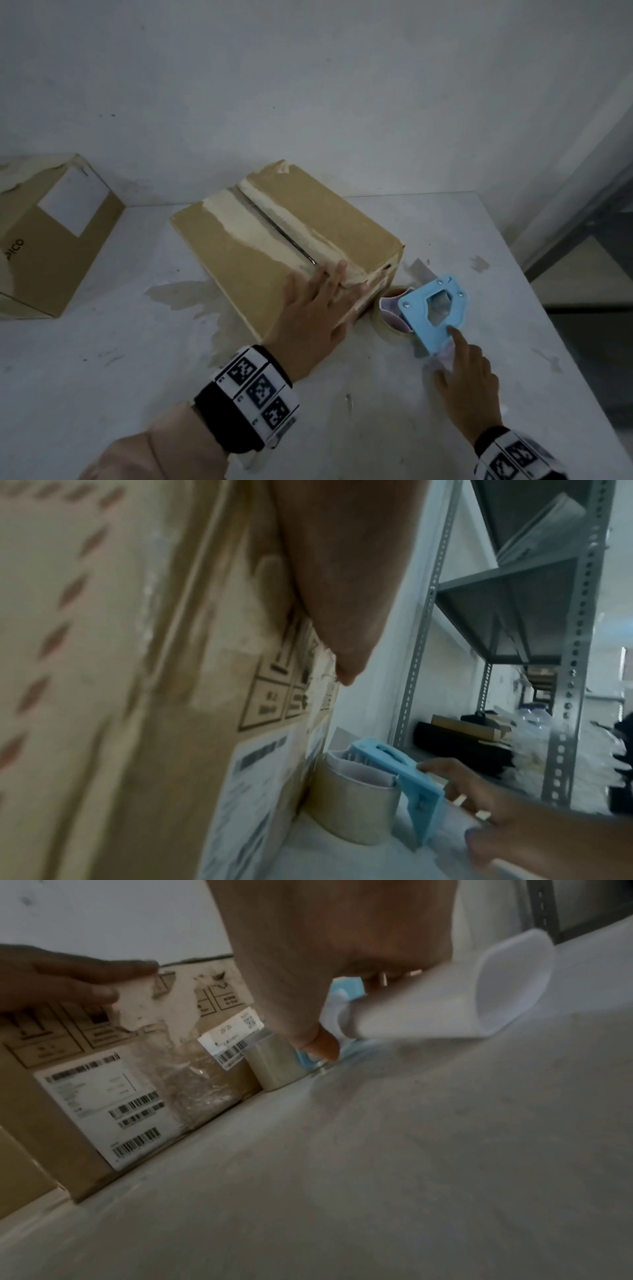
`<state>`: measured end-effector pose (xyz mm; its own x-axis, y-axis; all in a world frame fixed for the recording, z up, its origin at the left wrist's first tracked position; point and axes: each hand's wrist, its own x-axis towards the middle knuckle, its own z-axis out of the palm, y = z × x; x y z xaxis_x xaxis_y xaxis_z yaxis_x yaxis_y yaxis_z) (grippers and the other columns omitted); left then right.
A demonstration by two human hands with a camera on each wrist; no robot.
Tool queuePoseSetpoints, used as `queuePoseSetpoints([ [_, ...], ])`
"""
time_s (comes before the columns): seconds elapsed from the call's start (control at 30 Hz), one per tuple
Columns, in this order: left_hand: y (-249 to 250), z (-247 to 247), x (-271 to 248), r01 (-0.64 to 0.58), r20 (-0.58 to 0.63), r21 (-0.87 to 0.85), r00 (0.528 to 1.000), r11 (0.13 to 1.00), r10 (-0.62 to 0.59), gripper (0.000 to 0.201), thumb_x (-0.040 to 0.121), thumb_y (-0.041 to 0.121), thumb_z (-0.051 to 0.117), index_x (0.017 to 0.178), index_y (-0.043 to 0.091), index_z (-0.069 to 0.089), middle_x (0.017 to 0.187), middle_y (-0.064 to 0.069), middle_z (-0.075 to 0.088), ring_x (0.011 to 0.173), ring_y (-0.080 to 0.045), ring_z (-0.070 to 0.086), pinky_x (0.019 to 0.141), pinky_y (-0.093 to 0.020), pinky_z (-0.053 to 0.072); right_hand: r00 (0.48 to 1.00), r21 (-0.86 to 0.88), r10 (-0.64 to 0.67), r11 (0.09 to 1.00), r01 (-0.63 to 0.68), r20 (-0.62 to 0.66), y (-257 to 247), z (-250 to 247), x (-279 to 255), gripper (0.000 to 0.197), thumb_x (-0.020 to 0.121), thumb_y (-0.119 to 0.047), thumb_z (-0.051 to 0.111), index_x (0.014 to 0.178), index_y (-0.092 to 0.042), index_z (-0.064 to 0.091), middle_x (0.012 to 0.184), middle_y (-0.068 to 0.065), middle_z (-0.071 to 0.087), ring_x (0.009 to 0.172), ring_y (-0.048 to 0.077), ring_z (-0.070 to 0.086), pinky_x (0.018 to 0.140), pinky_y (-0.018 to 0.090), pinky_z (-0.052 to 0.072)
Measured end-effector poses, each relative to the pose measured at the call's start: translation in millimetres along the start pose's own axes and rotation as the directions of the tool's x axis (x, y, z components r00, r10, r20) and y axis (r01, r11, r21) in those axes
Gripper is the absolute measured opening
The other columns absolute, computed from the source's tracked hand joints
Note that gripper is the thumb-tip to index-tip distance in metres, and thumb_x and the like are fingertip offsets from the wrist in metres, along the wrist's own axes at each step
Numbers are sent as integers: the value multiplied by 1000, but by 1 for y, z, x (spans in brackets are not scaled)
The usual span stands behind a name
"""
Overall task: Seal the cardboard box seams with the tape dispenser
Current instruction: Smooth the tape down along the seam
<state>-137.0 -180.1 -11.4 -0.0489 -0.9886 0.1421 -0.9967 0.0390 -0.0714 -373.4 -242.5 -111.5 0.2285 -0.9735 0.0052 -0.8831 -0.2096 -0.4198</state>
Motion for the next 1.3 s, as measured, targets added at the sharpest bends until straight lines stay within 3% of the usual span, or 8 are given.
queuePoseSetpoints([
  [0.23,-13,10,-8,-18,-67,61,998,998,22,76,58,27,76,125,29,42,132,-5,56,116,-26,58,78,-50,54,957,157,-65,981,113,-283,-29,-31,4,59,66,-33,37,117,-4,46,123,28,46,112,40,40,88,59,37],
  [0.33,-26,12,-18,-63,-172,108,982,992,81,58,70,14,48,126,27,40,127,-8,61,112,-28,62,75,-49,56,924,300,-176,910,285,-340,-71,-44,22,51,75,-33,37,117,-6,44,128,25,42,118,29,31,95,53,31],
  [0.4,-39,8,-24,-104,-171,123,977,987,124,69,62,12,62,126,24,39,125,-10,62,110,-30,63,75,-48,56,884,331,-276,852,407,-377,-102,-49,32,47,80,-33,39,117,-5,47,129,23,42,119,27,32,97,42,28],
  [0.63,-80,6,-50,-176,-45,102,982,979,182,81,56,10,78,128,18,39,138,-13,38,113,-35,59,83,-48,53,675,-8,-702,695,719,-226,-179,-23,44,37,93,-41,30,119,-21,46,133,13,52,126,28,31,98,45,22],
  [0.73,-94,5,-58,-197,-81,88,976,976,204,45,78,15,54,122,17,46,136,-12,36,111,-34,61,85,-47,53,622,-90,-777,629,772,-100,-188,-3,45,46,97,-45,14,125,-26,45,132,5,55,125,25,34,98,47,23],
  [0.87,-104,-7,-71,-227,-147,-61,965,972,216,16,79,18,49,85,17,64,127,-13,58,116,-26,58,95,-45,48,575,-179,-805,593,785,-147,-182,10,38,38,95,-46,30,128,-34,43,129,4,58,120,28,44,94,51,31],
  [1.1,-133,-59,-26,-110,-255,-115,964,987,78,33,83,24,40,74,11,69,91,-4,75,70,-14,72,93,-45,48,545,-76,-809,571,817,-221,-217,-8,49,23,81,-44,50,92,-25,58,88,5,62,81,28,57,73,37,33],
  [1.3,-179,-65,3,190,259,-155,955,969,-146,85,71,57,0,117,16,59,127,0,59,110,-22,58,94,-33,44,398,-159,-902,423,892,-168,-213,20,56,36,84,-37,55,116,-23,51,111,6,67,106,26,49,87,39,38],
])
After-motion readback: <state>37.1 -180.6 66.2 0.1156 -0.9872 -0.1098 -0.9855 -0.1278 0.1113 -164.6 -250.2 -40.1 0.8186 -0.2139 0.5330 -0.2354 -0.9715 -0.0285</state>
